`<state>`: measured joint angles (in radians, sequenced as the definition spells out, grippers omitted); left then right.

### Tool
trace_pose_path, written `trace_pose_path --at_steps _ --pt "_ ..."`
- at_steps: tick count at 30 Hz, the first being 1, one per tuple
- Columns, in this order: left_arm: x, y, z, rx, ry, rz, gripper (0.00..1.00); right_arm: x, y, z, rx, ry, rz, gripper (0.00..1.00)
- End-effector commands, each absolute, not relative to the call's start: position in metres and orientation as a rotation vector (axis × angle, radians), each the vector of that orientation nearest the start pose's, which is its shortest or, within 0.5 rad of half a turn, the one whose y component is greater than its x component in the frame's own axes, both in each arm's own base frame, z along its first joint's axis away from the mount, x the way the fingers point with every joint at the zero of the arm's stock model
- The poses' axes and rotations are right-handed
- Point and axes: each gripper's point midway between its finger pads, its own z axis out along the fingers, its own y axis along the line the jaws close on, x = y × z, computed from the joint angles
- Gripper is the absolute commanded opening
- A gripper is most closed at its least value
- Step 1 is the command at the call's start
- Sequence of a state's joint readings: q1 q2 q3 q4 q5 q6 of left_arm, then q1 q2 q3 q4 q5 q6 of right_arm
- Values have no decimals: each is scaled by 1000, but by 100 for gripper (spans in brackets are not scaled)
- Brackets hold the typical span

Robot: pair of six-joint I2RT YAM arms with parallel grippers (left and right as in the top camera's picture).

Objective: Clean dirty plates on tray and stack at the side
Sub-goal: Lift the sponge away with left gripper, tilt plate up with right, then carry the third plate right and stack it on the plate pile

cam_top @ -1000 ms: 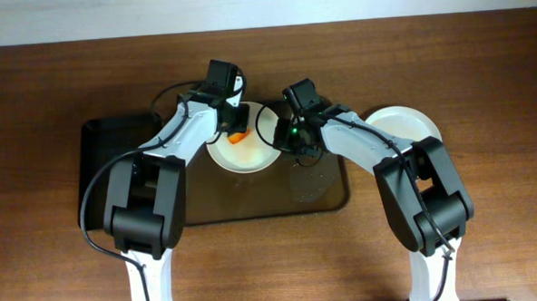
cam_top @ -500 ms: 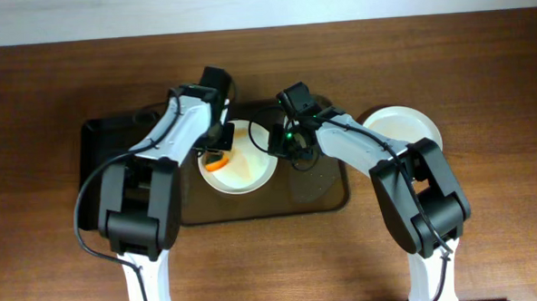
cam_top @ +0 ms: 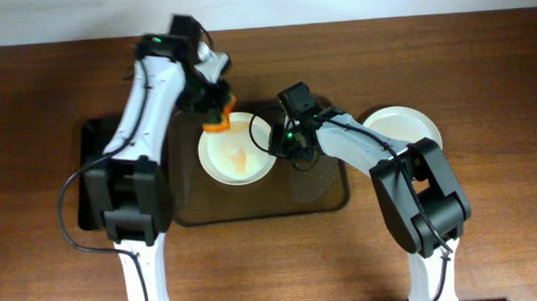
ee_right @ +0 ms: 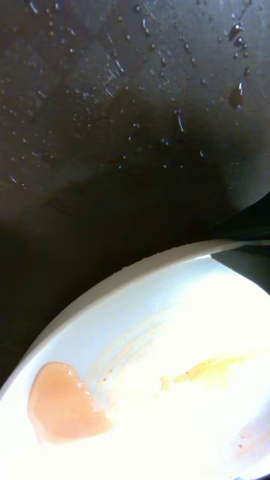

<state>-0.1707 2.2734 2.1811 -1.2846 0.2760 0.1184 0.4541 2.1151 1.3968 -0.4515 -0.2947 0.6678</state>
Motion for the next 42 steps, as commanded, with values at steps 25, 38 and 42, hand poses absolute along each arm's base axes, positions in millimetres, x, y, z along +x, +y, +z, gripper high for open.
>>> trace_pose_path --at_steps 25,38,42 --pt "494 -87 148 240 2830 -422 0 365 167 228 -179 2114 -681 4" --pt "494 -87 148 240 2830 -422 0 322 188 309 -142 1655 -1009 4" --pt "494 -87 148 240 2831 -419 0 336 209 254 -285 1938 -737 4"
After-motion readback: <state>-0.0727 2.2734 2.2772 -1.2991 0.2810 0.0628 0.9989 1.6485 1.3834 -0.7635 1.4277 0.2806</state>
